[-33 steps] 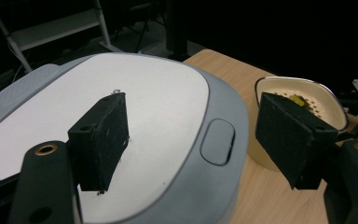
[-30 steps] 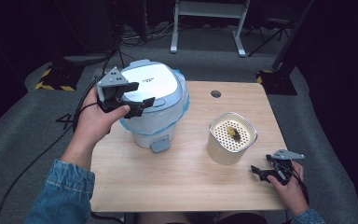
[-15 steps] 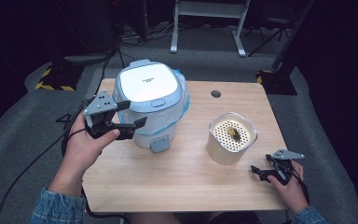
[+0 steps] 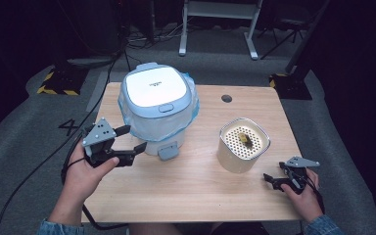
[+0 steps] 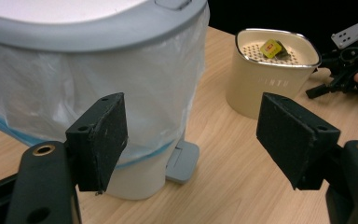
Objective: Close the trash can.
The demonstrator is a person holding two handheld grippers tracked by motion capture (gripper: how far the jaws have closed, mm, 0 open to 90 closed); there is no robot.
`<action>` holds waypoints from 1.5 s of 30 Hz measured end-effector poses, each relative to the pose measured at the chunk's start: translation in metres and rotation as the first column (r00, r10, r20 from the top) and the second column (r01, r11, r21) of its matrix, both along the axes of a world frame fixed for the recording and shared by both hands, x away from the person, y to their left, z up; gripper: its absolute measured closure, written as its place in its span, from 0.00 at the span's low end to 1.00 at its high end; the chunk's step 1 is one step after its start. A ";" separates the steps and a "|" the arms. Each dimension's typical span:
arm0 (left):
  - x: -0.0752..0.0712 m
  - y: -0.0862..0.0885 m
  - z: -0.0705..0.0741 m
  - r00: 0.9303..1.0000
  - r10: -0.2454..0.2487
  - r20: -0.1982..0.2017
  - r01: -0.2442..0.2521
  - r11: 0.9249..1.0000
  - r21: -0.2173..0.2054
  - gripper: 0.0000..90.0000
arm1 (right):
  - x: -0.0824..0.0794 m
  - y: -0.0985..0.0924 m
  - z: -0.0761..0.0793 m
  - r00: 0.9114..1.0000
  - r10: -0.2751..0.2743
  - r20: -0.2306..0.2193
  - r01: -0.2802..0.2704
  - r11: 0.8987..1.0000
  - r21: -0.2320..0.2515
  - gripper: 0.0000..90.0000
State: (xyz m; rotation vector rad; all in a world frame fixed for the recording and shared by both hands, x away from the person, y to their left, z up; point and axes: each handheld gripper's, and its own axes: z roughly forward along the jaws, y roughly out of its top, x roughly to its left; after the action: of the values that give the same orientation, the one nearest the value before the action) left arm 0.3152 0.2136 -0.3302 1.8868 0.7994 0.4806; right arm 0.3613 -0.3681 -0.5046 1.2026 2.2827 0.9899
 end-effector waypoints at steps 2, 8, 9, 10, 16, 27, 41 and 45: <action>-0.001 0.001 -0.006 1.000 0.005 -0.006 -0.005 1.000 0.004 0.28 | 0.000 0.000 0.000 1.000 0.000 0.000 0.000 1.000 0.000 0.13; -0.003 0.003 -0.025 1.000 0.018 -0.025 -0.017 1.000 0.019 0.28 | 0.000 0.000 0.000 1.000 0.000 -0.001 0.000 1.000 0.001 0.13; -0.003 0.003 -0.029 0.999 0.021 -0.030 -0.020 1.000 0.018 0.28 | 0.000 0.000 0.000 1.000 0.000 -0.001 0.000 1.000 0.001 0.13; -0.003 0.004 -0.032 0.999 0.022 -0.033 -0.022 1.000 0.017 0.28 | 0.000 0.000 0.000 1.000 0.000 0.000 0.000 1.000 0.000 0.13; -0.003 0.009 -0.053 0.997 0.052 -0.059 -0.052 0.999 0.003 0.28 | 0.000 0.000 0.000 1.000 0.000 0.000 0.000 1.000 0.000 0.13; 0.000 0.020 -0.102 0.987 0.114 -0.117 -0.114 0.993 0.004 0.27 | 0.000 0.000 0.000 1.000 0.000 -0.001 0.000 1.000 0.001 0.13; -0.001 0.028 -0.158 0.954 0.210 -0.216 -0.202 0.978 0.059 0.26 | 0.000 0.000 0.000 1.000 0.000 0.000 0.000 1.000 0.001 0.13; 0.000 0.025 -0.166 0.948 0.221 -0.229 -0.194 0.972 0.134 0.24 | 0.000 0.000 0.000 1.000 0.000 -0.001 0.000 1.000 0.001 0.13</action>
State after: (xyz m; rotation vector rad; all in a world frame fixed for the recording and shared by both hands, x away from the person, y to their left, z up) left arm 0.3150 0.2384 -0.4961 1.9980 1.1637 0.4353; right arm 0.3612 -0.3680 -0.5046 1.2037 2.2826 0.9911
